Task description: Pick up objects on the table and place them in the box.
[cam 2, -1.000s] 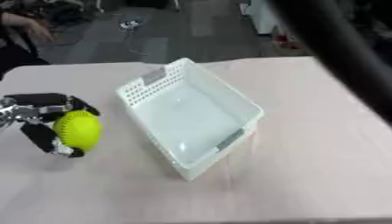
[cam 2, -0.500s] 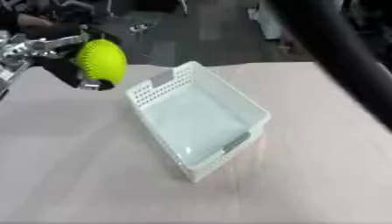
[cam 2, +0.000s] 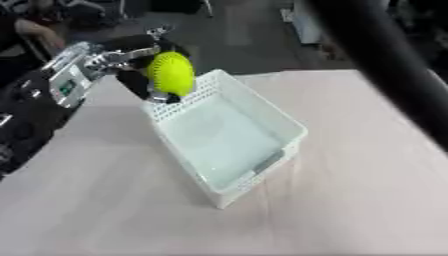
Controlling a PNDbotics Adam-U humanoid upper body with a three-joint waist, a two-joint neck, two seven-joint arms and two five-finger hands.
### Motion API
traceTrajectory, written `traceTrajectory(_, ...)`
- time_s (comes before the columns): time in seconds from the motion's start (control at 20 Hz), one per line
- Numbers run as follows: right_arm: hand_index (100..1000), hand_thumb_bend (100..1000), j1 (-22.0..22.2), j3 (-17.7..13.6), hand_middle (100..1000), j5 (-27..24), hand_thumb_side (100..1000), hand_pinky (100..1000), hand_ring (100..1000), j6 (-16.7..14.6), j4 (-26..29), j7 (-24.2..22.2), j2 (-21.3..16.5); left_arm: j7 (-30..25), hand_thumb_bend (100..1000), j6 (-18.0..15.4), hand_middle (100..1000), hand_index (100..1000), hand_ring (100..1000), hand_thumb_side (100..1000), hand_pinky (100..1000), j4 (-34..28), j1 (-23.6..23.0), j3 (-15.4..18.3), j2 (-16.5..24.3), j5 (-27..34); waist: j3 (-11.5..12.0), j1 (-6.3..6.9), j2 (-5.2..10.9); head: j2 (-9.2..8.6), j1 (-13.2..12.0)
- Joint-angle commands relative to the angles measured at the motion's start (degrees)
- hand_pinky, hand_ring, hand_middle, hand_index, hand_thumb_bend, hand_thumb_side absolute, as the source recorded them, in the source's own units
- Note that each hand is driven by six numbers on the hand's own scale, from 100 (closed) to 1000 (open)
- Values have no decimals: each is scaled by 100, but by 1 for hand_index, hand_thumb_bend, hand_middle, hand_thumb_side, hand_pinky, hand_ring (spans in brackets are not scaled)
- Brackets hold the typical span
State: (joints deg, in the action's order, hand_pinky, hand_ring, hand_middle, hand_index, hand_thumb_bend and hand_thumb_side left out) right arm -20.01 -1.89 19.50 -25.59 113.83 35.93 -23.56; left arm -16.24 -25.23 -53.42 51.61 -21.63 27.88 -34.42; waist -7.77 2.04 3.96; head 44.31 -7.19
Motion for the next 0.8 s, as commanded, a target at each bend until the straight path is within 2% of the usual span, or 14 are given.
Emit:
traceTrajectory(0.05,595,100,-124,-12,529,-59,1000,274,497,-20,76,-43,-37,-173,100,-483,660,689,554,609,475,259,158,-83,-22,-269,-17,-1,51,-19,-81)
traceTrajectory(0.1,595,100,-127,-13,528,-66,1000,278,500,-23,76,-50,-37,-360,229,-638,965,980,909,1000,946,348,140,-101,-47,-320,-19,1,57,-19,-71)
traceTrajectory(0.15,595,100,-126,-15,528,-73,1000,278,500,-29,76,-53,-40,-487,229,-795,965,980,909,1000,946,404,118,-86,-60,-298,-17,3,65,-19,-58)
traceTrajectory(0.2,594,100,-121,-19,528,-78,1000,281,500,-35,76,-54,-44,-550,268,-921,1000,1000,969,1000,1000,431,94,-46,-55,-233,-11,2,72,-19,-38)
traceTrajectory(0.25,594,100,-113,-21,528,-83,1000,280,500,-40,76,-55,-51,-559,252,-1001,995,1000,957,1000,1000,426,64,-8,-36,-141,-5,1,78,-19,-20)
traceTrajectory(0.3,594,100,-103,-22,528,-86,1000,280,500,-42,76,-58,-58,-558,280,-1043,1000,1000,990,1000,1000,404,38,17,-8,-57,4,1,83,-19,1)
traceTrajectory(0.4,594,100,-78,-24,528,-87,1000,280,500,-39,76,-66,-77,-503,271,-1055,1000,1000,1000,1000,1000,285,-15,57,87,119,28,2,93,-34,35)
traceTrajectory(0.65,594,100,-37,-41,527,-70,1000,280,500,-35,76,-65,-118,-299,237,-810,1000,1000,995,1000,1000,-359,-199,186,480,551,79,11,105,-112,67)
traceTrajectory(0.75,594,100,-24,-54,527,-56,1000,280,500,-34,76,-53,-136,-175,233,-623,1000,1000,973,1000,1000,-790,-355,280,750,733,101,21,106,-113,66)
traceTrajectory(0.8,594,100,-20,-58,527,-49,1000,279,499,-32,76,-48,-143,-138,195,-515,1000,1000,945,1000,995,-1016,-446,309,879,809,108,25,105,-112,63)
